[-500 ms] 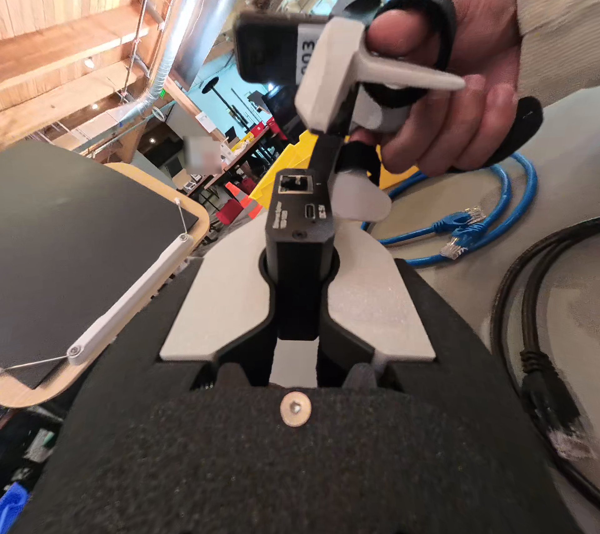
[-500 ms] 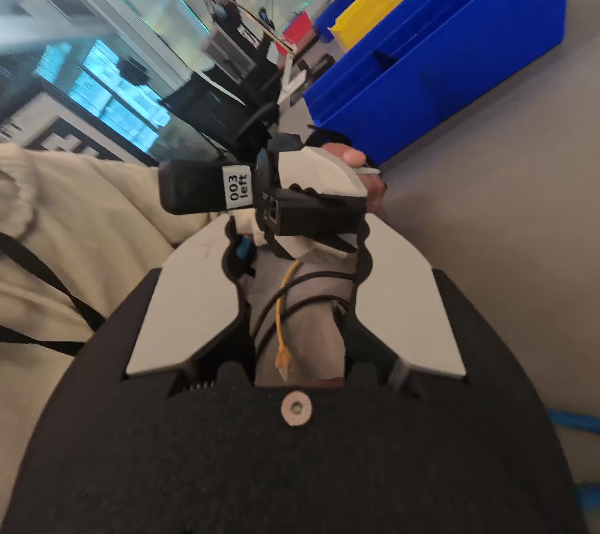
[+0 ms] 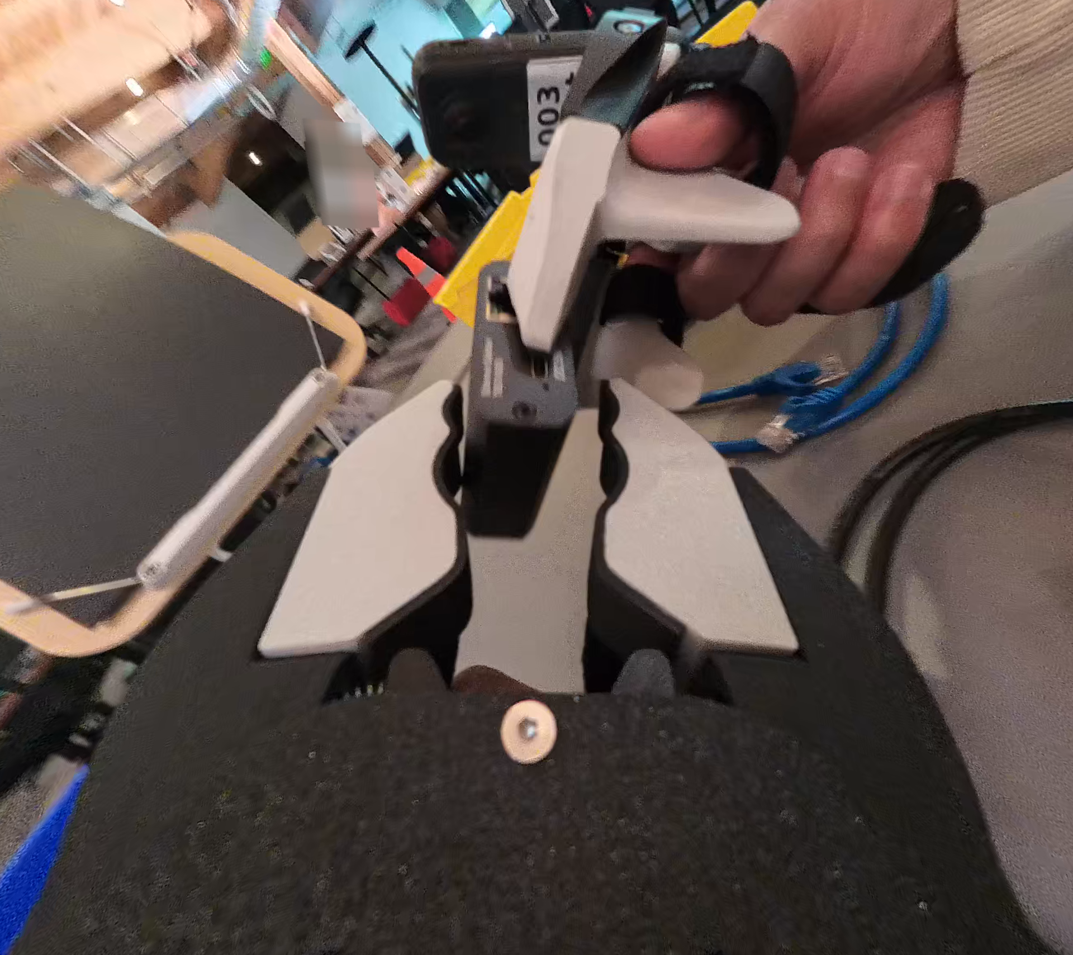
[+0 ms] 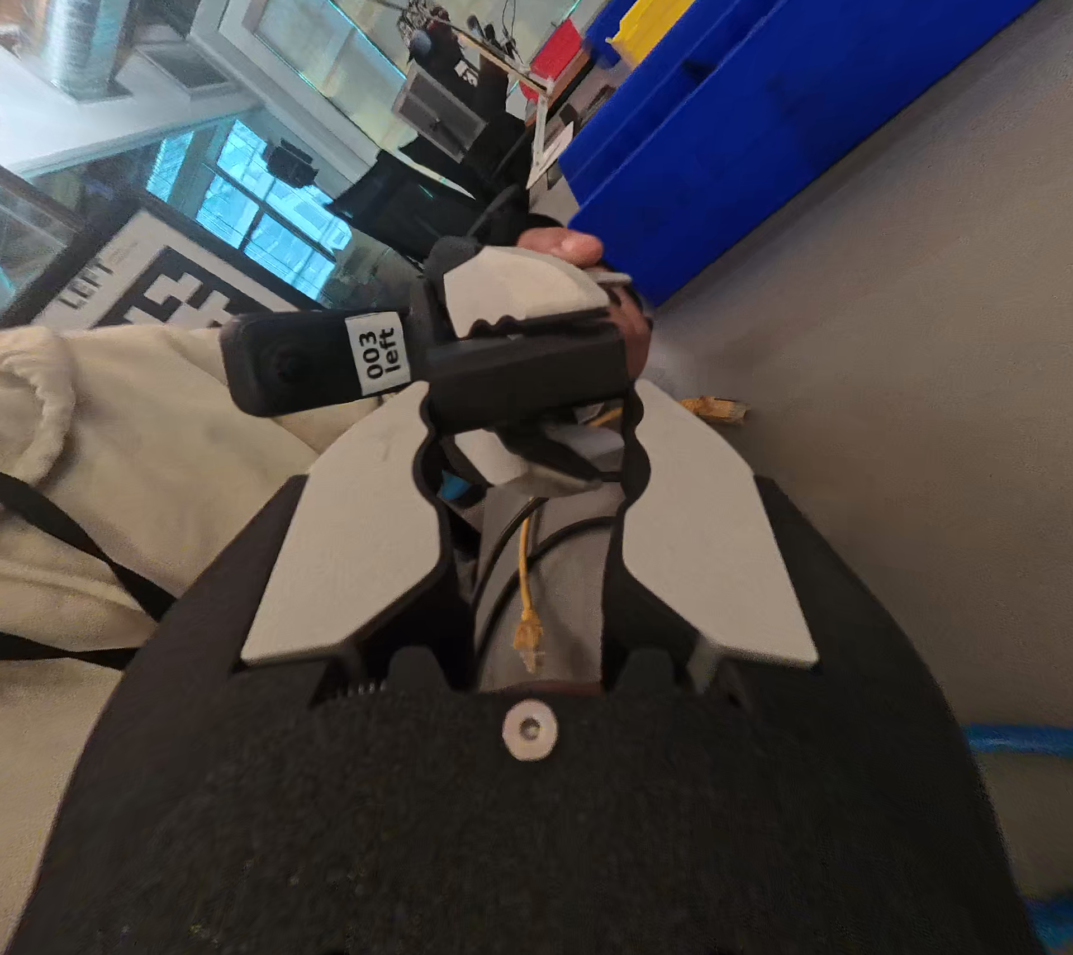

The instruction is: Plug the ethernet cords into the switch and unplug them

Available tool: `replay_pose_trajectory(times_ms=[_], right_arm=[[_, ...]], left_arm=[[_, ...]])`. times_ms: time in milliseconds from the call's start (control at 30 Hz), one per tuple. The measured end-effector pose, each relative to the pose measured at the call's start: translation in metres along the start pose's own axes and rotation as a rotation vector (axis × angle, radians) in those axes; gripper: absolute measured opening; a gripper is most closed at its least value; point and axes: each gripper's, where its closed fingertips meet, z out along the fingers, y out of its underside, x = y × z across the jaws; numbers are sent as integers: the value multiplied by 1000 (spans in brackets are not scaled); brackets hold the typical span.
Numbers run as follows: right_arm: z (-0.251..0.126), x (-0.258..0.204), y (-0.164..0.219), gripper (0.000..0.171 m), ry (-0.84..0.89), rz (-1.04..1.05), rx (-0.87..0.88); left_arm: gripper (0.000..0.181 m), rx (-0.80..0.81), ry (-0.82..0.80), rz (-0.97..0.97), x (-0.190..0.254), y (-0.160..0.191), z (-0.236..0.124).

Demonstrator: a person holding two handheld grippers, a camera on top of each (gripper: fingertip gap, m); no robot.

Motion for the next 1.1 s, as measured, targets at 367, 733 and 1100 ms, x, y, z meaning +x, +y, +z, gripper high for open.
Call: replay_pose_trajectory(times_ms=[367, 733, 1100], right_arm=[[-177, 2, -120, 59, 875, -395, 94], [-317, 210, -101, 60, 1326, 42, -587], [-312, 249, -75, 62, 1323, 111, -732]], left_arm=[[60, -626, -29, -835, 35, 79, -96], [52, -577, -288, -731, 35, 58, -154], [57, -719, -392, -830, 39, 91, -212]])
